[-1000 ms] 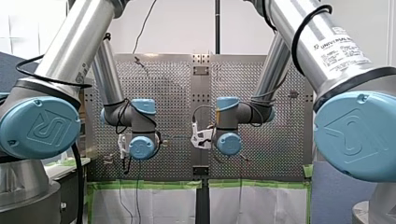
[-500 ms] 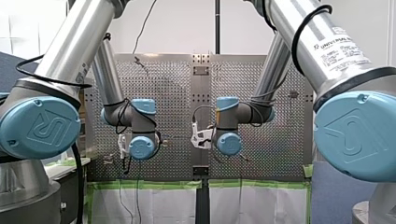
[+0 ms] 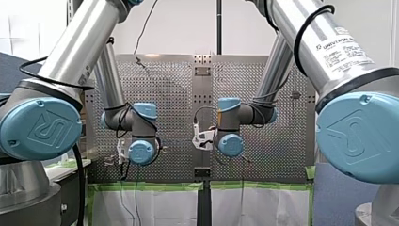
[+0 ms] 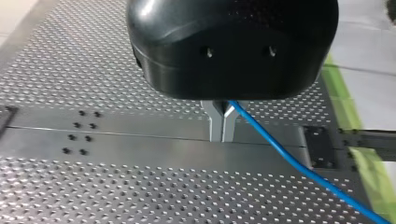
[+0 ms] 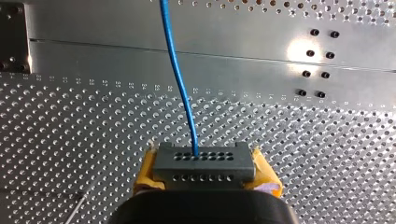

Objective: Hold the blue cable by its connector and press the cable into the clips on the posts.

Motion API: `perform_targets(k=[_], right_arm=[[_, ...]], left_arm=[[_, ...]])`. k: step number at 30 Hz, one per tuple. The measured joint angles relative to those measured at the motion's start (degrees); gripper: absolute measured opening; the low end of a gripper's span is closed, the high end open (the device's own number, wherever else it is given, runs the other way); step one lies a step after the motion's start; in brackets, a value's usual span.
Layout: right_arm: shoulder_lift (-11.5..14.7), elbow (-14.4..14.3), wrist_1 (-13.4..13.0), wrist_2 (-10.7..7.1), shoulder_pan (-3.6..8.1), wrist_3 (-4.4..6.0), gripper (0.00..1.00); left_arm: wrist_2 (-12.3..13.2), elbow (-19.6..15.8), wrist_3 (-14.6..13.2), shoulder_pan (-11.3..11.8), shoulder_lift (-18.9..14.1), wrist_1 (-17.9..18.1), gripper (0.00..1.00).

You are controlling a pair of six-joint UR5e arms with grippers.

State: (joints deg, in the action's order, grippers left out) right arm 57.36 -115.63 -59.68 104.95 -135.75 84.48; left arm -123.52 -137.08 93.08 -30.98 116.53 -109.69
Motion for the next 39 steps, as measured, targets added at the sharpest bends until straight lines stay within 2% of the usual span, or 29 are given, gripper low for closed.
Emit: perform_targets(k=[17, 20, 24, 28, 32, 39], right_arm=[[0.00, 0.00, -0.01, 0.00, 0.00, 0.00, 0.00], [-0.31, 0.31, 0.30, 0.35, -0.34, 0.31, 0.00], [-2.02, 0.83, 0.97, 1.18, -2.02, 0.91, 0.00], [-3.91, 0.94, 1.10, 1.37, -3.55, 1.02, 0.00], [-5.89, 0.95, 1.13, 1.40, -4.03, 1.05, 0.00], [-9.49, 0.97, 1.13, 1.41, -4.12, 1.06, 0.00]], left_arm=[[-0.01, -0.01, -0.01, 0.03, 0.74, -0.10, 0.00], [-0.01, -0.01, -0.01, 0.03, 0.74, -0.10, 0.00], [-0.01, -0.01, -0.01, 0.03, 0.74, -0.10, 0.00], [-0.01, -0.01, -0.01, 0.03, 0.74, -0.10, 0.00], [-0.01, -0.01, -0.01, 0.02, 0.74, -0.10, 0.00], [-0.01, -0.01, -0.01, 0.03, 0.74, -0.10, 0.00]])
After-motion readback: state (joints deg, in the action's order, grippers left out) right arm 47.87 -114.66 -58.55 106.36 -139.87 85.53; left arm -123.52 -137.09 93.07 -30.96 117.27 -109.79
